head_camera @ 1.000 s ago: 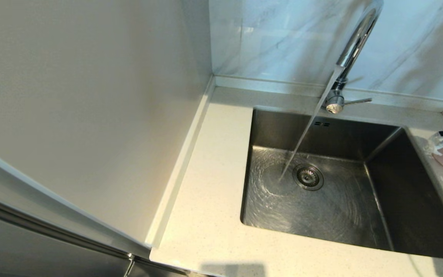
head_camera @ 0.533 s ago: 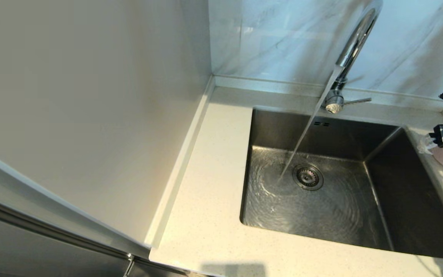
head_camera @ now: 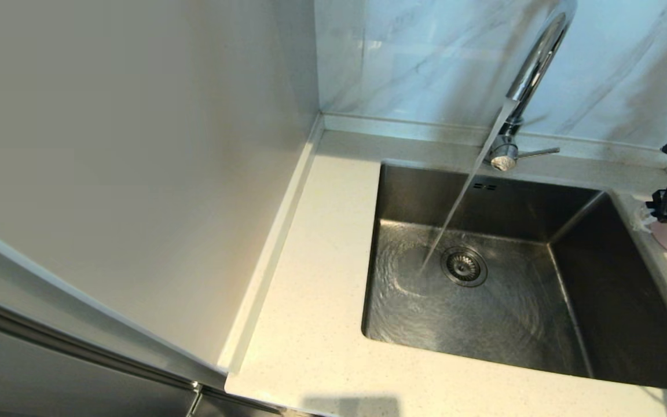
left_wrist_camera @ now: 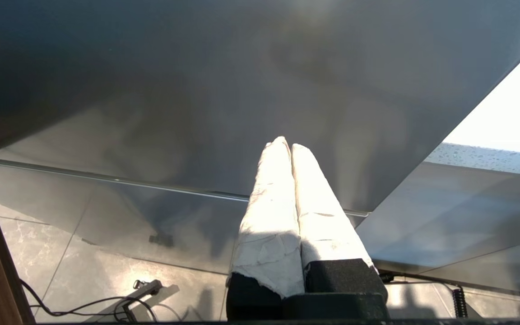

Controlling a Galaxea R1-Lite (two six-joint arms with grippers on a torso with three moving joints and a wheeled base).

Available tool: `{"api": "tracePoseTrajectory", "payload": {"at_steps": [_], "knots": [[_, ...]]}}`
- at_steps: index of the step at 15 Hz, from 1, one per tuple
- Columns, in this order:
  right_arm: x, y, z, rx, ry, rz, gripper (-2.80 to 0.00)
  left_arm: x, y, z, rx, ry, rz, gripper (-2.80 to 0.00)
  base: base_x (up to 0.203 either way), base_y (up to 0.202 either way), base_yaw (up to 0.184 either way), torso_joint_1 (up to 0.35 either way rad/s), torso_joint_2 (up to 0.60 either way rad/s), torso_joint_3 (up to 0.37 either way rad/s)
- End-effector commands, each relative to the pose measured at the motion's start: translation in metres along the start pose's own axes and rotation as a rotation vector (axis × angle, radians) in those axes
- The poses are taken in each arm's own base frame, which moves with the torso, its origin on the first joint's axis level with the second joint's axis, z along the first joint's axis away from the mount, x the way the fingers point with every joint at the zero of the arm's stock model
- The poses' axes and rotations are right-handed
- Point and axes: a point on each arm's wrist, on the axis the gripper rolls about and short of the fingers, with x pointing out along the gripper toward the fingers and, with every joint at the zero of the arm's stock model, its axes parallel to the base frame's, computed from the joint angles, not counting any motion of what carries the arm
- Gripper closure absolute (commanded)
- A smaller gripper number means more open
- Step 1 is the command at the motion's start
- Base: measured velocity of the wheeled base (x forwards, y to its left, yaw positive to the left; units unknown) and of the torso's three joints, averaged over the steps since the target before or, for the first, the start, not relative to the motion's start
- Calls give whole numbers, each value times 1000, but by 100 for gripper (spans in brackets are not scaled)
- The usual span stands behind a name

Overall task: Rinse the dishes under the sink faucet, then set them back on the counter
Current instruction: Pick up the bowl

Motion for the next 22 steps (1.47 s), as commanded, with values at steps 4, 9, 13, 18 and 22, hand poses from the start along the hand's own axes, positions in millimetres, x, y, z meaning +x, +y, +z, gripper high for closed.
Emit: {"api": "tracePoseTrajectory", "payload": {"at_steps": [4, 9, 13, 18, 22], "knots": [[17, 1, -1, -4, 30, -29, 0, 0, 0, 0, 0, 0, 1, 0, 0, 0, 0, 0, 0, 0], [16, 1, -1, -4, 25, -32, 0, 0, 0, 0, 0, 0, 1, 0, 0, 0, 0, 0, 0, 0], [-3, 11, -5, -24, 16, -7, 0, 0, 0, 0, 0, 0, 1, 0, 0, 0, 0, 0, 0, 0], [-56, 47, -12, -106, -53, 73, 0, 0, 0, 0, 0, 0, 0, 0, 0, 0, 0, 0, 0, 0], [-103, 89, -43, -262, -73, 191, 0, 0, 0, 0, 0, 0, 1, 0, 0, 0, 0, 0, 0, 0]]}}
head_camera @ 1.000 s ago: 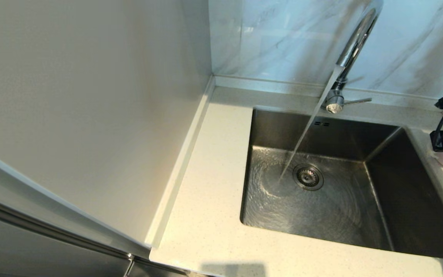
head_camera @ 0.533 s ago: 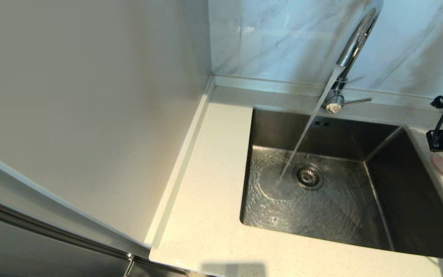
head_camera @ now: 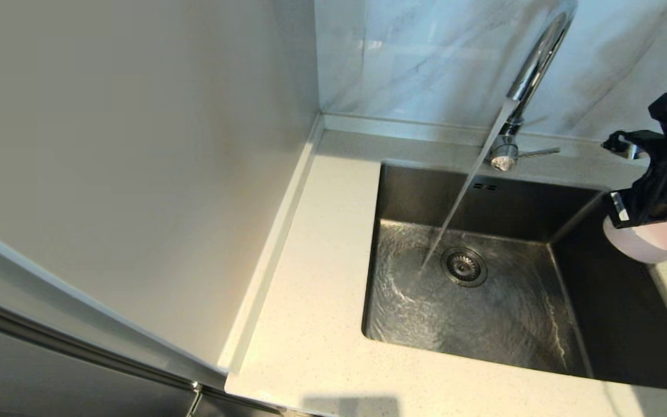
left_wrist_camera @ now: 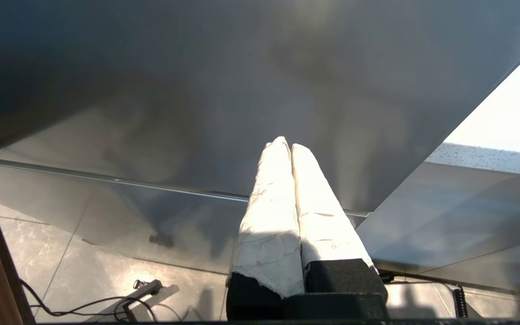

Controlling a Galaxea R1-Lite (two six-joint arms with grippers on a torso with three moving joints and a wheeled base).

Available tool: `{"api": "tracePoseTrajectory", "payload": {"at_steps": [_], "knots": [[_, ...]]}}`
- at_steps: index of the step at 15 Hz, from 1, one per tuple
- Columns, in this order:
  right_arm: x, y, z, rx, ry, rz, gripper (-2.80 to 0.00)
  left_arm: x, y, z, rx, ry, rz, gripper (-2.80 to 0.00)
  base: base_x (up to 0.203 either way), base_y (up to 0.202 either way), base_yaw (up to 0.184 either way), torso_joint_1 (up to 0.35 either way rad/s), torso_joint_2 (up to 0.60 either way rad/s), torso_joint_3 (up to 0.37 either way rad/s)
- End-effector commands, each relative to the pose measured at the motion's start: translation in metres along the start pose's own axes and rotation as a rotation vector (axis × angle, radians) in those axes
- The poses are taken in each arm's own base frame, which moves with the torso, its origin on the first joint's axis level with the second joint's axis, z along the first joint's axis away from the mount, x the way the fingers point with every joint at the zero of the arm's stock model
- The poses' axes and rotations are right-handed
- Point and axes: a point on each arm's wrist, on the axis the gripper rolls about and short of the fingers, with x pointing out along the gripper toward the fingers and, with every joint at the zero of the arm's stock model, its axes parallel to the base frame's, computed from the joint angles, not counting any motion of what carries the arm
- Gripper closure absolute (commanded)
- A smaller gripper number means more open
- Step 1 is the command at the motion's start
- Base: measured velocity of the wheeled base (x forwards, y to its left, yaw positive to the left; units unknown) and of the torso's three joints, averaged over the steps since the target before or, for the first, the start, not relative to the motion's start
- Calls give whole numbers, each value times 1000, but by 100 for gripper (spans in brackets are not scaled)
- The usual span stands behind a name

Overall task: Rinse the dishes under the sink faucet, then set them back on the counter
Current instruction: Rinse the bowl

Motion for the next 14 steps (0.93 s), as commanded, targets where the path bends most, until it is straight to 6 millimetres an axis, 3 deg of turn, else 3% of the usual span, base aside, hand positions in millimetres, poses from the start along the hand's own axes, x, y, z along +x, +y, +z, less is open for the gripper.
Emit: {"api": "tracePoseTrajectory", "payload": {"at_steps": [1, 4, 10, 14], "knots": [[-32, 17, -12, -68, -38, 45, 0, 0, 0, 0, 0, 0, 1, 0, 0, 0, 0, 0, 0, 0], [-60, 38, -28, -230, -92, 198, 0, 0, 0, 0, 0, 0, 0, 0, 0, 0, 0, 0, 0, 0], [-98, 78, -27, -484, -254, 461, 0, 0, 0, 0, 0, 0, 1, 0, 0, 0, 0, 0, 0, 0], [-97, 116, -19, -615, -281, 557, 0, 0, 0, 0, 0, 0, 1, 0, 0, 0, 0, 0, 0, 0]]}}
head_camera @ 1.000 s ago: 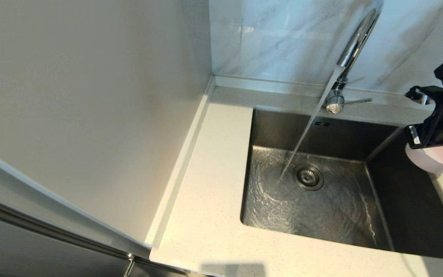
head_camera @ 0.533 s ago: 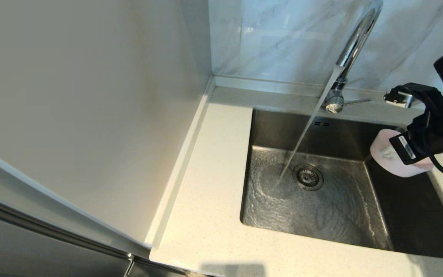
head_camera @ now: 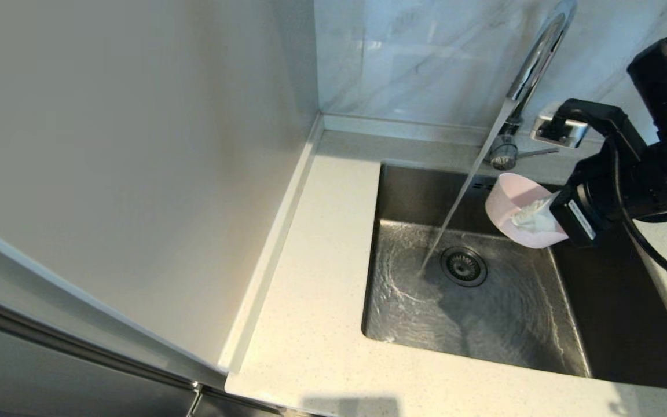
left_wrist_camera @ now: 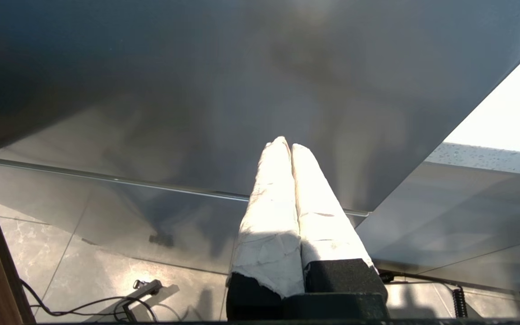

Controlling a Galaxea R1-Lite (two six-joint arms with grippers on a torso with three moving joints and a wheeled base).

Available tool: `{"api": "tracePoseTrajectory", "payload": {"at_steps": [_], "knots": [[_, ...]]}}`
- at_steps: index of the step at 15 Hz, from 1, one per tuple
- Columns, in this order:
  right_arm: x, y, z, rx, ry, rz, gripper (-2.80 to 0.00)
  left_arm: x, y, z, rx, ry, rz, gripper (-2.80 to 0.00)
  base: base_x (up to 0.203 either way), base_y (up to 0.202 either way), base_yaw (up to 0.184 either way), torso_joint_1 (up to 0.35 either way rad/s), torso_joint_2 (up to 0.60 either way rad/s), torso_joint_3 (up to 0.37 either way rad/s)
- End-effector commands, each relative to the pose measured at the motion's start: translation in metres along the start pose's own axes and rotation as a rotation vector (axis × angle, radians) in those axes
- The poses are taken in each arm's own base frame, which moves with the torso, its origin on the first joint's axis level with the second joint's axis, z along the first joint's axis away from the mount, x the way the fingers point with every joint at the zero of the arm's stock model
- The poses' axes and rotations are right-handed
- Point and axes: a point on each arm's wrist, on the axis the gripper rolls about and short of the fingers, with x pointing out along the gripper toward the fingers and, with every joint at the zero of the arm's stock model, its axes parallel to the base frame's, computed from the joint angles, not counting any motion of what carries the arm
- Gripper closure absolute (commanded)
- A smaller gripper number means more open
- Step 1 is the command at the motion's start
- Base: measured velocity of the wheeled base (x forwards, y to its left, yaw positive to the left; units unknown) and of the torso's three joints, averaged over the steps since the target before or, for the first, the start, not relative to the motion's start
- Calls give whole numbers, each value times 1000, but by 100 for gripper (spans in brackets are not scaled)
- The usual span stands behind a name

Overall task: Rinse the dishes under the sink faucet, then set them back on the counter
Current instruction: Rinse the bowl

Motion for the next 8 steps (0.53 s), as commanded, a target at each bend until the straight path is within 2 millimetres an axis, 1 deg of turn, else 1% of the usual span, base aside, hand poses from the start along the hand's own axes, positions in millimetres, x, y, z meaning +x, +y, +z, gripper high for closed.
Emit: {"api": "tracePoseTrajectory", "payload": {"at_steps": [1, 2, 4, 8], "knots": [[16, 7, 11, -30, 2, 37, 0, 0, 0, 0, 0, 0, 0, 0, 0, 0, 0, 0, 0, 0], [21, 10, 17, -36, -2, 44, 0, 0, 0, 0, 0, 0, 0, 0, 0, 0, 0, 0, 0, 0], [30, 10, 19, -22, 22, 22, 0, 0, 0, 0, 0, 0, 0, 0, 0, 0, 0, 0, 0, 0], [32, 14, 23, 0, 26, -6, 0, 0, 0, 0, 0, 0, 0, 0, 0, 0, 0, 0, 0, 0]]}}
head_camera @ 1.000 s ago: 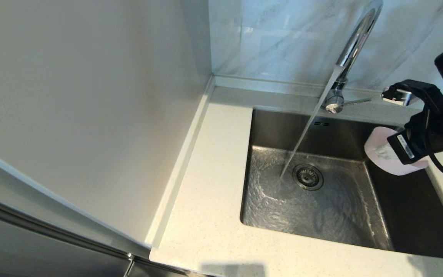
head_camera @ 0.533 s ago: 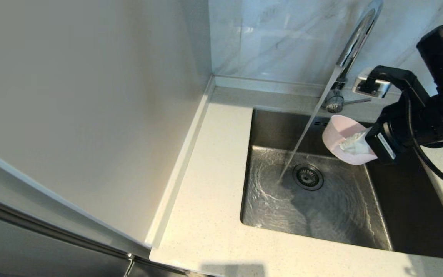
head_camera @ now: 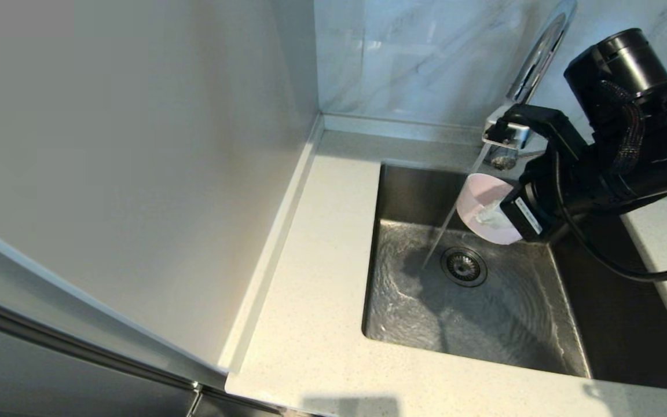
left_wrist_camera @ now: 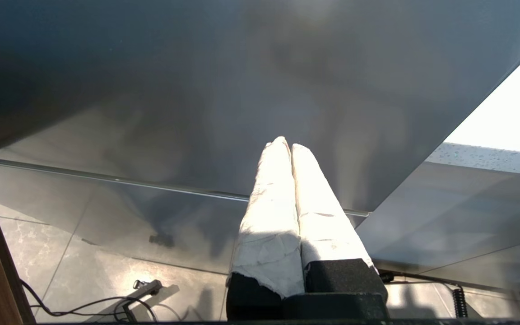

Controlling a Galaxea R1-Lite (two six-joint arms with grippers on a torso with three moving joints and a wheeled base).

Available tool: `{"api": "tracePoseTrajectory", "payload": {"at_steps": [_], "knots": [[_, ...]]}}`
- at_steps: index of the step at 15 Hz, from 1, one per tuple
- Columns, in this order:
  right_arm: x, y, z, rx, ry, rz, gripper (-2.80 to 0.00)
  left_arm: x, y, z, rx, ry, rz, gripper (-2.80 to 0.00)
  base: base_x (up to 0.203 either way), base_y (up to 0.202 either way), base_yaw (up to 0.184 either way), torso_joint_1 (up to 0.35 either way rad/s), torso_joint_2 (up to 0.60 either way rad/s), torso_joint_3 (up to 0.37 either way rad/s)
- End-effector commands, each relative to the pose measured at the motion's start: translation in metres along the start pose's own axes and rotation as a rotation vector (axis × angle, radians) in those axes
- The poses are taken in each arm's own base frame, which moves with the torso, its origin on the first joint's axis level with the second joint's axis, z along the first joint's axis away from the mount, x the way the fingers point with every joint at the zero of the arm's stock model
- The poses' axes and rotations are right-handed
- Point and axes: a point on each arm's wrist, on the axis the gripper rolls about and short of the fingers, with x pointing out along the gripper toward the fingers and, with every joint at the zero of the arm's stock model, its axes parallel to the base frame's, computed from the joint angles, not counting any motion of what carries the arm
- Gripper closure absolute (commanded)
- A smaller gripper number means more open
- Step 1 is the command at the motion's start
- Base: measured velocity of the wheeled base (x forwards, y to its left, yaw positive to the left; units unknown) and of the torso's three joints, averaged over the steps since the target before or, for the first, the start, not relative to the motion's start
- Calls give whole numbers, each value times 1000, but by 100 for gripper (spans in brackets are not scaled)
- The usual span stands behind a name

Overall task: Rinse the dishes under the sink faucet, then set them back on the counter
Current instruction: Rinse the bowl

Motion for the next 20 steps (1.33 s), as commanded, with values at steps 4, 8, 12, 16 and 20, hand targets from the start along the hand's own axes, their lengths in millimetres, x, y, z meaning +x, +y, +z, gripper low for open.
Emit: {"api": "tracePoseTrajectory", "payload": {"at_steps": [4, 8, 12, 16, 20], "knots": [[19, 6, 10, -13, -19, -51, 0, 0, 0, 0, 0, 0, 0, 0, 0, 0, 0, 0, 0, 0], [27, 11, 15, -19, -23, -83, 0, 0, 0, 0, 0, 0, 1, 0, 0, 0, 0, 0, 0, 0], [30, 16, 24, -11, -34, -110, 0, 0, 0, 0, 0, 0, 1, 0, 0, 0, 0, 0, 0, 0], [32, 15, 28, -9, -39, -144, 0, 0, 0, 0, 0, 0, 0, 0, 0, 0, 0, 0, 0, 0], [32, 15, 29, -8, -39, -149, 0, 0, 0, 0, 0, 0, 1, 0, 0, 0, 0, 0, 0, 0]]}}
